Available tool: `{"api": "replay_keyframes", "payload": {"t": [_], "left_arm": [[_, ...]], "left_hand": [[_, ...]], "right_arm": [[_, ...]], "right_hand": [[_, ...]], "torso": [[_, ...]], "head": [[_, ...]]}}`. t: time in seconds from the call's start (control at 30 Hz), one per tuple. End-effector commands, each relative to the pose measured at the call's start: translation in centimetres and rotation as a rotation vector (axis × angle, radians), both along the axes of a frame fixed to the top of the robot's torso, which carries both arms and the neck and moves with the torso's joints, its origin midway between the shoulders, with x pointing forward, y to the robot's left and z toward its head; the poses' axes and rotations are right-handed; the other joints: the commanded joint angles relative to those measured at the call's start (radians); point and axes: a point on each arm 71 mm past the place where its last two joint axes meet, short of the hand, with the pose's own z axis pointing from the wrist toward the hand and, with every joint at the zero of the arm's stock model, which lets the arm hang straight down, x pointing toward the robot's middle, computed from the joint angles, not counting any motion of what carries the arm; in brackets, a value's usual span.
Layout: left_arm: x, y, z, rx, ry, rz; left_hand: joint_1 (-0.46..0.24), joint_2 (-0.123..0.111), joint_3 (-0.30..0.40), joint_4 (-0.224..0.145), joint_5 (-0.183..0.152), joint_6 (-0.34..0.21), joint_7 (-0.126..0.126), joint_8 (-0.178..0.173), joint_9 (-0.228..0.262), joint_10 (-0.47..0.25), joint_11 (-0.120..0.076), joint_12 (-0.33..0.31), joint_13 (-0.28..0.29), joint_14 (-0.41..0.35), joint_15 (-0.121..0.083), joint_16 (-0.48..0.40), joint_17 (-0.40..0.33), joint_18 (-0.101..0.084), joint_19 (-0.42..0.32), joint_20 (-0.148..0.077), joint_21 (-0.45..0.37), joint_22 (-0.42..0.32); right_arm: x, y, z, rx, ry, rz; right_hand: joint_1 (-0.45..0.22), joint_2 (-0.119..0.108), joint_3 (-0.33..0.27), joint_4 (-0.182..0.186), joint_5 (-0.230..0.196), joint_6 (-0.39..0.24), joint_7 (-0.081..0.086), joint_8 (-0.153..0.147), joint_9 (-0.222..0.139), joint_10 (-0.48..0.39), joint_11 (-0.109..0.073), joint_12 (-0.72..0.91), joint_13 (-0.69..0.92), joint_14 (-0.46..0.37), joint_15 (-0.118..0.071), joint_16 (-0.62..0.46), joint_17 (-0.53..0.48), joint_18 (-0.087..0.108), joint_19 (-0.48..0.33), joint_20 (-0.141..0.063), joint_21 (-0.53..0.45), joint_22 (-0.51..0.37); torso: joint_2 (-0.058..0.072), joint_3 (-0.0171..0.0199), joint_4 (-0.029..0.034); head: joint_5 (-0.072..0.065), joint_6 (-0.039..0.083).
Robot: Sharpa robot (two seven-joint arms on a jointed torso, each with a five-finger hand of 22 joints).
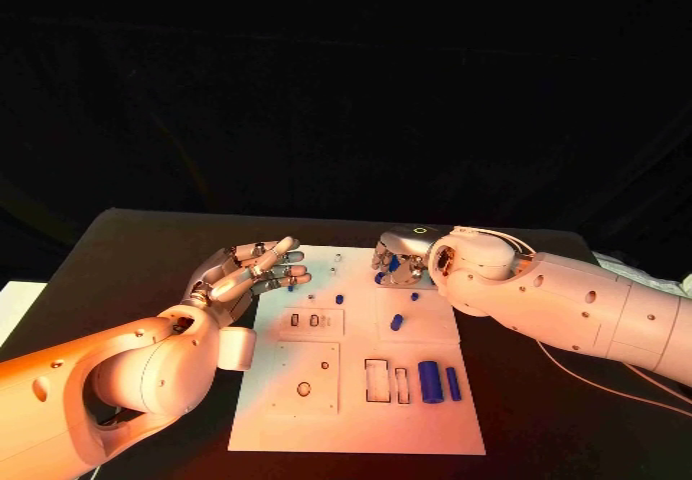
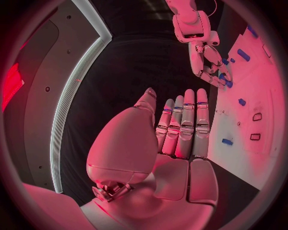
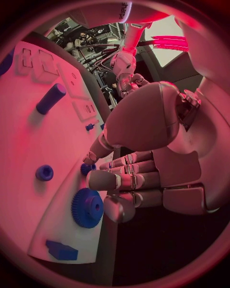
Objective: Assemble the parts on the task board
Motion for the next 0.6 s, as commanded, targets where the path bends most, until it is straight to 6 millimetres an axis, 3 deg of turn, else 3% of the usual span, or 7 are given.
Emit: {"api": "replay_keyframes", "payload": {"t": [0.03, 0.37, 0.6], "left_arm": [[-0.07, -0.21, 0.17, -0.015, -0.002, -0.022], [-0.01, -0.17, 0.12, -0.014, 0.001, -0.023], [0.02, -0.17, 0.08, -0.013, 0.005, -0.024]], "left_hand": [[-0.011, -0.003, -0.003, 0.0, 0.003, 0.0, 0.006, -0.005, -0.001, -0.003, 0.005, -0.007, -0.001, -0.004, 0.004, -0.004, 0.002, 0.011, -0.002, 0.004, -0.005, -0.001], [-0.011, -0.003, -0.004, -0.001, 0.004, -0.001, 0.007, -0.007, -0.001, -0.004, 0.006, -0.009, -0.002, -0.004, 0.005, -0.005, 0.003, 0.011, -0.002, 0.005, -0.005, -0.002], [-0.011, -0.002, -0.004, -0.001, 0.004, -0.002, 0.007, -0.008, -0.001, -0.005, 0.007, -0.01, -0.002, -0.004, 0.005, -0.005, 0.003, 0.011, -0.002, 0.005, -0.006, -0.002]], "right_arm": [[0.01, -0.04, -0.2, -0.045, 0.001, -0.005], [-0.04, 0.05, -0.13, -0.043, -0.007, 0.004], [-0.06, 0.13, -0.08, -0.029, -0.009, 0.01]], "right_hand": [[0.006, -0.002, 0.006, 0.001, -0.005, 0.008, -0.001, -0.001, 0.001, 0.009, 0.001, -0.003, 0.001, 0.008, -0.003, 0.007, 0.005, -0.007, 0.006, 0.0, 0.008, 0.003], [0.005, 0.005, 0.033, 0.02, -0.009, 0.034, -0.006, 0.004, 0.004, 0.032, -0.005, 0.0, 0.002, 0.006, -0.007, 0.049, 0.045, -0.012, 0.015, -0.002, 0.035, 0.038], [-0.002, 0.013, 0.061, 0.052, -0.04, 0.066, -0.013, 0.009, 0.009, 0.066, -0.013, 0.0, 0.003, 0.012, -0.012, 0.113, 0.109, -0.021, 0.035, -0.007, 0.074, 0.095]], "torso": [[0.006, -0.0015, 0.0011], [0.011, -0.0039, 0.003], [0.015, -0.0057, 0.0043]], "head": [[-0.003, 0.002], [-0.008, 0.004], [-0.011, 0.005]]}}
